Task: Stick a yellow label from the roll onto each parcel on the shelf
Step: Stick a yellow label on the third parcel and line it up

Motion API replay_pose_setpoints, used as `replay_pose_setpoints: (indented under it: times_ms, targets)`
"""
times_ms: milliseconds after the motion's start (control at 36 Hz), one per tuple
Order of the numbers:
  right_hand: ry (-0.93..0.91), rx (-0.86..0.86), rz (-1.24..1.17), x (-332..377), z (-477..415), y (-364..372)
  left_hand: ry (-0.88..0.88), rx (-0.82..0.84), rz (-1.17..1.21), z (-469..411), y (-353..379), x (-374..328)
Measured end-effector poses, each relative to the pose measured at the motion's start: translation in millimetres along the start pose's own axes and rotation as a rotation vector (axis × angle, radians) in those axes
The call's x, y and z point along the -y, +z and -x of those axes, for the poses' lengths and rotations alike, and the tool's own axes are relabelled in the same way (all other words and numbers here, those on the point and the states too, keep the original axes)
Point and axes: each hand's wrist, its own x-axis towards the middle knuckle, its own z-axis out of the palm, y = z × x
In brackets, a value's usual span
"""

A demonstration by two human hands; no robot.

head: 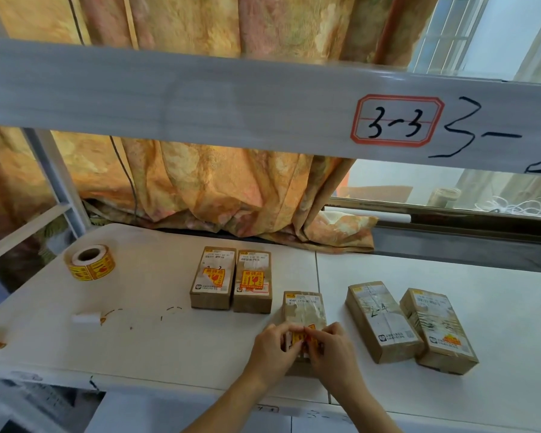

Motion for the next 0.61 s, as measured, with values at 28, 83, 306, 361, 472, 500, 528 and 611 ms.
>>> replay_pose_setpoints:
  times_ms: [28,83,306,361,472,500,528,611]
  targets:
    - [-0.004,0.001,-0.004,-1.1,-0.4,0.0,-0.001,-0.001,0.0,0.2,0.2,-0.1]
    - [-0.014,-0.005,-0.007,-2.9,-2.1,0.0,-0.012,-0.003,0.006,0.5,0.4,0.2]
    - [-0.052,0.004,-0.028,-5.4,-3.4,-2.1,-0.021,0.008,0.027,1.0,-1.4,-0.1]
    - [-0.057,0.02,-0.027,-7.9,-4.1,-5.2,-0.015,0.017,0.028,2.0,-2.4,-0.1]
    - [-0.032,0.017,-0.01,-16.5,-5.5,-15.6,-0.006,-0.001,-0.032,4.5,-6.2,-0.2]
    - [-0.032,0.02,0.003,-18.2,-5.1,-18.2,-0.01,-0.003,-0.053,5.0,-6.7,0.7]
    - [-0.036,0.023,0.015,-19.8,-4.7,-20.1,-0.013,-0.003,-0.072,5.4,-7.1,2.0]
    - [-0.037,0.017,0.033,-24.2,-3.0,-22.4,-0.006,-0.009,-0.135,7.2,-7.2,2.7]
